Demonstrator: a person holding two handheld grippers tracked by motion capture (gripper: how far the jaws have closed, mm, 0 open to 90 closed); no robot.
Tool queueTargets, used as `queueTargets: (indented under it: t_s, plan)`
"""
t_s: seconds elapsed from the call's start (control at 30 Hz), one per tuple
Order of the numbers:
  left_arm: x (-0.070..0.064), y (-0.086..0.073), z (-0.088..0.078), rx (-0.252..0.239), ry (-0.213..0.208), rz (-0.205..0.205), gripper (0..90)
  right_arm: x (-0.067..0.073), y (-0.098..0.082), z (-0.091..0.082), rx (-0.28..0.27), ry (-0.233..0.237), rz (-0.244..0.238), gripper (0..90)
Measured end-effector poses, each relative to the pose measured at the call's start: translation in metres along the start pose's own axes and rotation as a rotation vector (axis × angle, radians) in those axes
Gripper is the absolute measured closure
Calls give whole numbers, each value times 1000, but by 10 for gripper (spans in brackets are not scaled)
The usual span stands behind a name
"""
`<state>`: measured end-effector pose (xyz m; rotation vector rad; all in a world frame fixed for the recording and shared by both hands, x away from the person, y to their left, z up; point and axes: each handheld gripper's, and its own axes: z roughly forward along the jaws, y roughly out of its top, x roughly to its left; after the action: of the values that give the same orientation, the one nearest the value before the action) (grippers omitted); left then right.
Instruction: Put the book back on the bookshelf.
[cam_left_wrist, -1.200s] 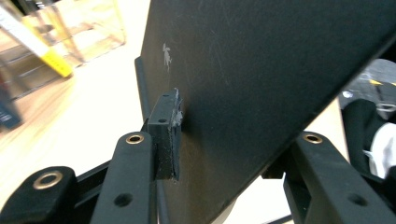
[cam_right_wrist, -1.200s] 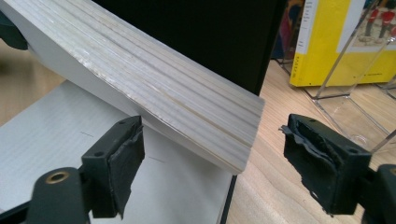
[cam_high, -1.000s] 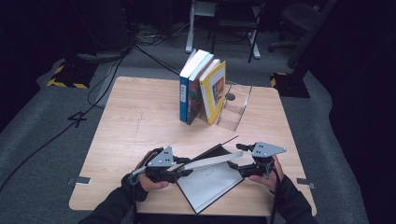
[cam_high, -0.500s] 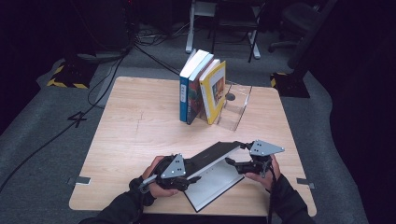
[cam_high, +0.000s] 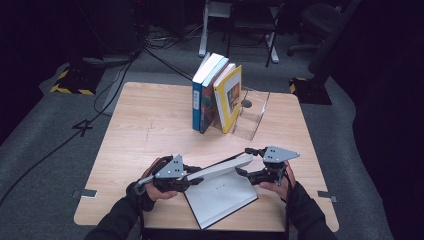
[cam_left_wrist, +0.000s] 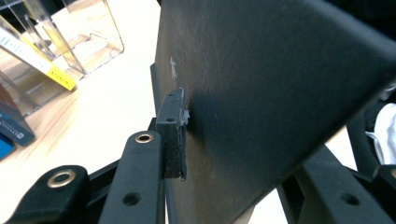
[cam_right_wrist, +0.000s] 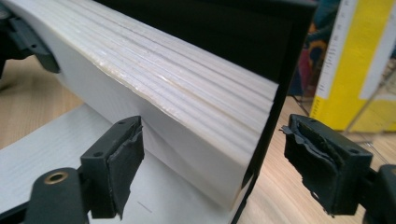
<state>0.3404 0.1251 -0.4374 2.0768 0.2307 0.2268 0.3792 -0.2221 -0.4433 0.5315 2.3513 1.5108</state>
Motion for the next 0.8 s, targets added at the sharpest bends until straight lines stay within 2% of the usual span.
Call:
queueTargets:
  t_s: [0.07,0.17,0.27,0.37,0.43,0.47,0.5,0.53,0.6,0.7,0.73,0.77,0.8]
  plan:
    - [5,-2,-3,-1,-18,-3,636,-2,3,3,4,17,-8,197]
    - [7,-2,-4,3,-20,-5,634,-5,5,7,8,46,-16,197]
    - [8,-2,-5,6,-14,-14,625,-6,7,9,3,86,-23,266]
    - [9,-3,-5,15,52,-30,537,-5,8,10,8,82,-32,283]
    - [9,-3,-6,18,61,-27,502,-4,8,9,14,78,-37,297]
    - [10,-3,-6,31,89,-30,474,-1,7,7,25,76,-54,328]
    - [10,-3,-6,31,89,-30,461,-1,7,7,25,76,-54,328]
    - [10,-3,-6,35,99,-35,461,2,6,4,33,76,-73,385]
    - [11,-4,-6,50,116,-36,458,3,5,2,33,83,-82,404]
    - [14,-6,-6,59,139,-63,454,7,4,-2,42,107,-106,503]
    - [16,-7,-5,65,176,-74,454,10,4,-2,36,142,-104,555]
    - [16,-7,-5,65,176,-74,454,10,4,-2,36,142,-104,555]
    - [18,-8,-5,63,194,-87,454,13,5,-1,38,145,-114,571]
